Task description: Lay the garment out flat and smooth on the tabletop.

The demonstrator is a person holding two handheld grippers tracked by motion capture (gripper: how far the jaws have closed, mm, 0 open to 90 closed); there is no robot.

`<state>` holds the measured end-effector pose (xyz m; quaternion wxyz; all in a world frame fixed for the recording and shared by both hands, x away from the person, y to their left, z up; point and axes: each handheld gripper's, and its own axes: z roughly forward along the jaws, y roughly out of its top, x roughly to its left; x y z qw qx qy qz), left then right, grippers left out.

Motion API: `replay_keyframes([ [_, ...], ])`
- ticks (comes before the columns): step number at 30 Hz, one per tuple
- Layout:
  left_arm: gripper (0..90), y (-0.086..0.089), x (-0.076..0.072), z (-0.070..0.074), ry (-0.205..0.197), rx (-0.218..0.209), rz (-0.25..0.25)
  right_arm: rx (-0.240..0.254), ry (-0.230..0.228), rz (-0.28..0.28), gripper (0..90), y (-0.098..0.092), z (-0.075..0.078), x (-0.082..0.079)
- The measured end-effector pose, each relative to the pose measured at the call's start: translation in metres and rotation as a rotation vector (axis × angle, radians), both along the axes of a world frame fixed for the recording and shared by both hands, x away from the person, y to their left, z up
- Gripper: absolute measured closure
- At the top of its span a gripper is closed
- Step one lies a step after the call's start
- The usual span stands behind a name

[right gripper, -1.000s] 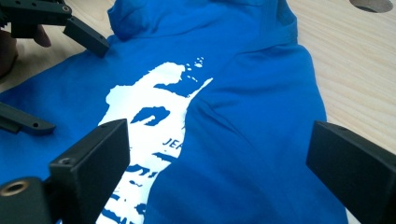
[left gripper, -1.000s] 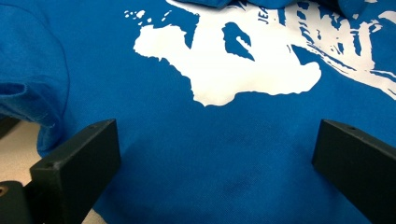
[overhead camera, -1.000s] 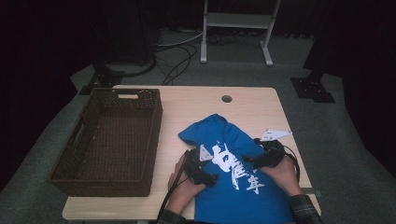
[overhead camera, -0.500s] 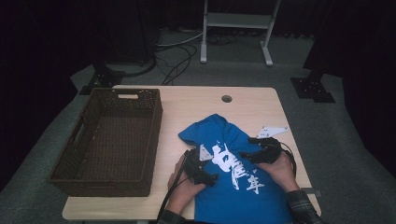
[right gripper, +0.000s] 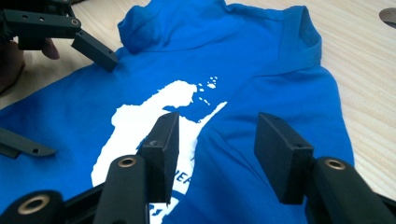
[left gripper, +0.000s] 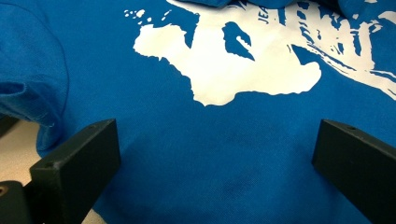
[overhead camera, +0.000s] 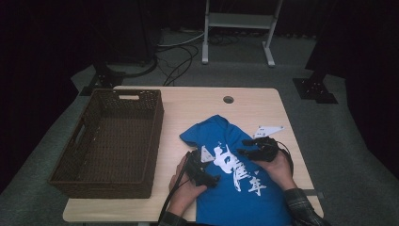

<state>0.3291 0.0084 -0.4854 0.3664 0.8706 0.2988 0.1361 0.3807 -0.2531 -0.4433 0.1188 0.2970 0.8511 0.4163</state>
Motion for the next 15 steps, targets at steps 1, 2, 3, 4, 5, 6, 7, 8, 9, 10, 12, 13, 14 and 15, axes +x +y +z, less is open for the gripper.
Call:
replay_keyframes([
  [1,0.8,0.0,0.0,0.0,0.0,0.0,0.0,0.0,0.0,0.0,50.8,0.0,0.0,0.0],
  [2,0.8,0.0,0.0,0.0,0.0,0.0,0.0,0.0,-0.002,-0.003,51.9,0.0009,-0.0002,0.0006],
  [3,0.8,0.0,0.0,0.0,0.0,0.0,0.0,-0.005,-0.004,-0.009,56.7,0.0028,-0.0003,0.0017],
  [4,0.8,0.0,0.0,0.0,0.0,0.0,0.0,-0.005,-0.004,-0.009,56.7,0.0028,-0.0003,0.0017],
  [5,0.8,0.0,0.0,0.0,0.0,-0.001,0.001,-0.006,-0.006,-0.009,59.4,0.0037,-0.0005,0.0021],
  [6,0.8,-0.0001,0.0,0.0,0.0,-0.001,0.001,-0.007,-0.008,-0.009,61.5,0.0046,-0.0006,0.0023],
  [7,0.8,-0.0001,0.0,0.0,0.0,-0.001,0.001,-0.005,-0.008,-0.016,63.6,0.0065,-0.0015,0.0033],
  [8,0.8,-0.0001,0.0,0.0,0.0,-0.001,0.001,-0.005,-0.008,-0.016,63.6,0.0065,-0.0015,0.0033],
  [9,0.8,-0.0001,0.0,-0.0001,0.0,-0.001,0.001,-0.004,-0.003,-0.013,64.7,0.0075,-0.0026,0.0044],
  [10,0.8,-0.0001,0.0,0.0,0.0,-0.001,0.001,-0.004,-0.003,-0.013,64.7,0.0075,-0.0026,0.0044],
  [12,0.8,-0.0001,0.0,0.0,0.0,-0.001,0.001,0.001,-0.001,-0.021,67.9,0.0083,-0.0033,0.0054],
  [13,0.8,-0.0001,0.0,-0.0001,0.0,-0.002,0.001,0.0,0.001,-0.021,71.1,0.0087,-0.0034,0.0062],
  [14,0.8,-0.0001,0.0,0.0,0.0,-0.001,0.001,0.0,0.003,-0.022,72.5,0.0093,-0.0035,0.0063],
  [15,0.8,-0.0001,0.0,0.0,0.0,-0.001,0.001,-0.002,0.008,-0.02,73.4,0.0096,-0.0036,0.0066],
])
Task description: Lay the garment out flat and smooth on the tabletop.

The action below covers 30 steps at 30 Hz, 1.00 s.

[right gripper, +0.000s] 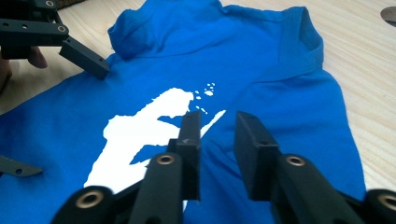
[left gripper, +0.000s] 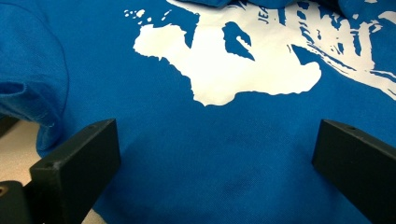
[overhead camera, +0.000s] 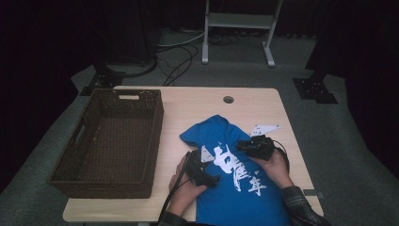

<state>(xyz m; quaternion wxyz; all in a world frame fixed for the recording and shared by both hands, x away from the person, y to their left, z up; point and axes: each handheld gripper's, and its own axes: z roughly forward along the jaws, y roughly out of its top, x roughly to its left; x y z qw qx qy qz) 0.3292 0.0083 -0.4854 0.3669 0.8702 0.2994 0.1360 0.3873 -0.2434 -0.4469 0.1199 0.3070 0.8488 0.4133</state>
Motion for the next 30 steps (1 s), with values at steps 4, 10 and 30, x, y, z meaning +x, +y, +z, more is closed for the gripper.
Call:
replay_keyframes([
  [4,0.8,0.0,0.0,0.0,0.0,0.002,-0.001,-0.007,0.016,0.011,73.2,0.004,-0.004,0.002],
  [10,0.8,0.0,0.0,0.0,0.0,0.003,-0.001,-0.022,0.028,0.021,73.5,0.009,-0.009,0.004],
  [30,0.8,0.0,0.0,0.0,0.0,0.003,-0.001,-0.078,0.054,0.024,80.4,0.016,-0.026,0.007],
])
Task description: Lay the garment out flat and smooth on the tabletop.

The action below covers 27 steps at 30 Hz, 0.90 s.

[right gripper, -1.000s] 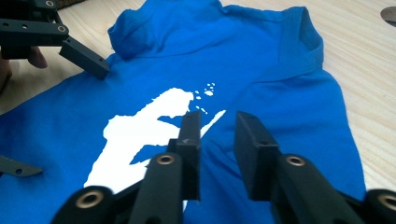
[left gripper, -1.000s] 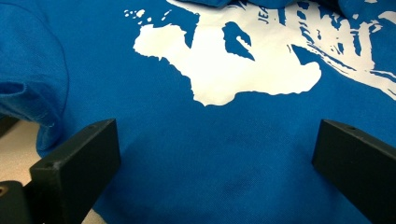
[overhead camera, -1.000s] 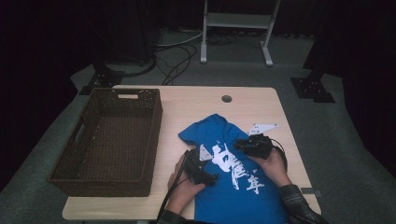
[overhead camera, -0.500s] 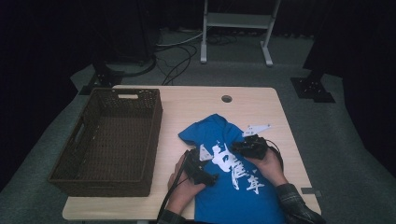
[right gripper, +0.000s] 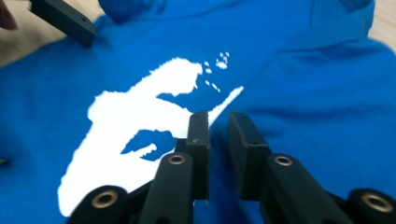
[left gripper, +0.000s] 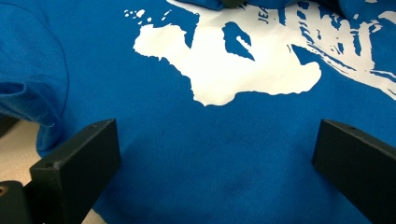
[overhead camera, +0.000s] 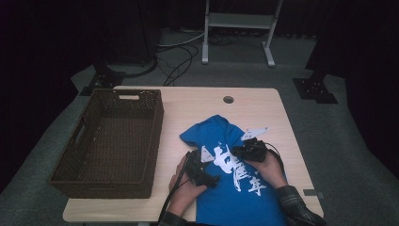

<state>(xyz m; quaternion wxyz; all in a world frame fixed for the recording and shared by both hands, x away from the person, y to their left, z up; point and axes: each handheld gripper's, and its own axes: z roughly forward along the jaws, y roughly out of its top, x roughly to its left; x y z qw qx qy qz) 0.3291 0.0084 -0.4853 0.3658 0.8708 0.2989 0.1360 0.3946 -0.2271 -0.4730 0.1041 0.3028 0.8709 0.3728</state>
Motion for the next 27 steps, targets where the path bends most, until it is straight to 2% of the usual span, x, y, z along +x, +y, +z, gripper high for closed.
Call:
replay_keyframes([
  [3,0.8,0.0,0.0,0.0,0.0,0.0,0.0,-0.004,-0.005,-0.007,87.0,0.0,-0.001,-0.001],
  [5,0.8,0.0,0.0,0.0,0.0,0.0,0.0,-0.004,-0.007,-0.008,88.2,-0.001,-0.001,0.0],
  [15,0.8,0.0,0.0,0.0,0.0,-0.001,-0.001,0.018,-0.044,-0.015,88.2,-0.006,0.011,-0.003],
  [27,0.8,0.0,0.0,0.0,-0.002,0.0,0.0,0.046,-0.083,-0.049,88.2,-0.019,0.027,-0.001],
])
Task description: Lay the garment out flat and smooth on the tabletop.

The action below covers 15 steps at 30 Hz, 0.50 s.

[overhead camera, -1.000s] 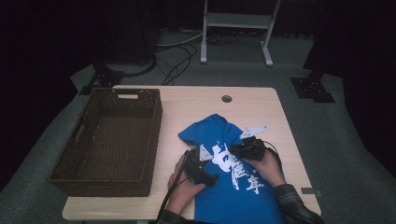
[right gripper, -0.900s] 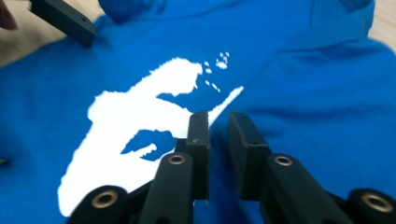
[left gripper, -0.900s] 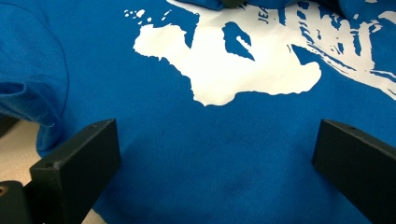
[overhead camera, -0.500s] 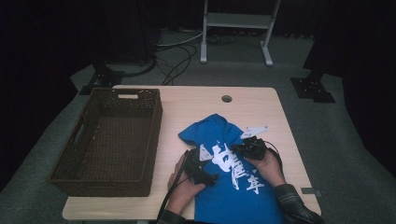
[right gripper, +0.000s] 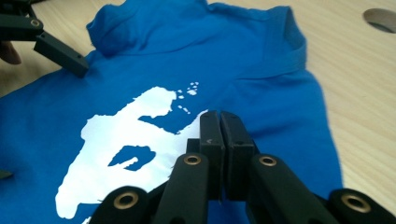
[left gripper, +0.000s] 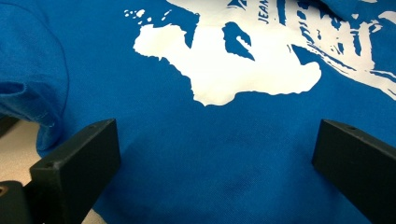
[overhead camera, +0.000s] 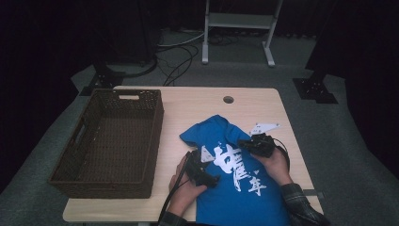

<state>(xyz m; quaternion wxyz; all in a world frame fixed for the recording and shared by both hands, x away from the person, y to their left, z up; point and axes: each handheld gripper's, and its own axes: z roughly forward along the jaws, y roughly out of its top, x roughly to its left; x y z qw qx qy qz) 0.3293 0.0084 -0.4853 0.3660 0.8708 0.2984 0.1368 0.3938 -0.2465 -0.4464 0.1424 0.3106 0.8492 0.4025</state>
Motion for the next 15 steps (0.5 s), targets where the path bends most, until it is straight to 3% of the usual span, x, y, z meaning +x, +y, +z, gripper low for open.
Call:
replay_keyframes([
  [15,0.8,0.0,0.0,0.0,0.003,-0.002,0.0,0.023,-0.034,-0.056,88.3,-0.018,0.013,0.012],
])
